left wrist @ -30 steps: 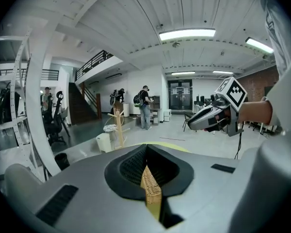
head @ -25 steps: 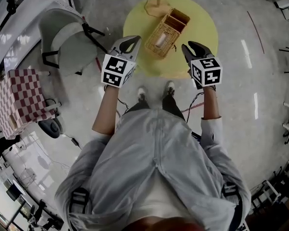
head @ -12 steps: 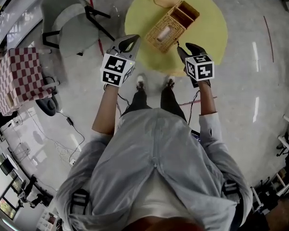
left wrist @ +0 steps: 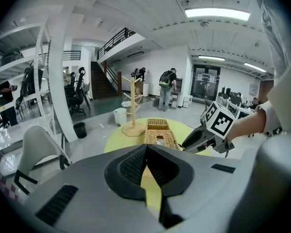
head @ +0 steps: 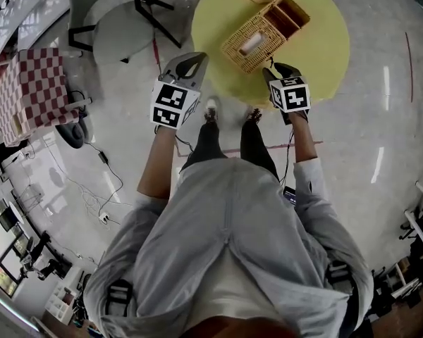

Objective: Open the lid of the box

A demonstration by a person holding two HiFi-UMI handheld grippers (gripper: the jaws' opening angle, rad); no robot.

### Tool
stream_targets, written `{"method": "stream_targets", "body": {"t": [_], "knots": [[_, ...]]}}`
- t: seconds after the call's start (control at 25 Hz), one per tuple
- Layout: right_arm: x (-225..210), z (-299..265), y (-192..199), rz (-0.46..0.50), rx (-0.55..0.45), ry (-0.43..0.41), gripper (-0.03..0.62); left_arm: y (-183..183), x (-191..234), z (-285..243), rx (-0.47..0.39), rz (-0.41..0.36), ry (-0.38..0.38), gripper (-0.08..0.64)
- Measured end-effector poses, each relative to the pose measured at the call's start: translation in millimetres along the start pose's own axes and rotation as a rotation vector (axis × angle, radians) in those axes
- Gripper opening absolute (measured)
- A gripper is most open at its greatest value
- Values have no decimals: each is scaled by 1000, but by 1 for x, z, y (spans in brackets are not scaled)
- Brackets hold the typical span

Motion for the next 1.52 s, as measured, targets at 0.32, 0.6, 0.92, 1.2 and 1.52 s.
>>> {"method": "stream_targets", "body": {"t": [0.32, 0.6, 0.92, 1.2, 1.52], "knots": [[-2, -12, 3, 8, 13, 58, 34, 15, 10, 6, 13, 22, -22, 29], [1, 1, -6, 11, 26, 78, 26, 7, 13, 8, -5, 9, 5, 28], [2, 39, -34, 14, -32, 138, 25, -15, 13, 11, -46, -23, 62, 29], [-6, 62, -79, 22, -111, 179, 25, -38, 14, 10, -83, -47, 100, 28], [-4, 57, -145, 84, -174, 185, 25, -63, 42, 14, -131, -38, 88, 28]]}}
Point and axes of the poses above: the fingertips, and each gripper's own axes: z backward along the fingers, x to its left, y out of its underside, the point moved 4 cm from there along z, backward along the fingers, and after that the axes turned 12 degrees about z, right-handed, at the moved point
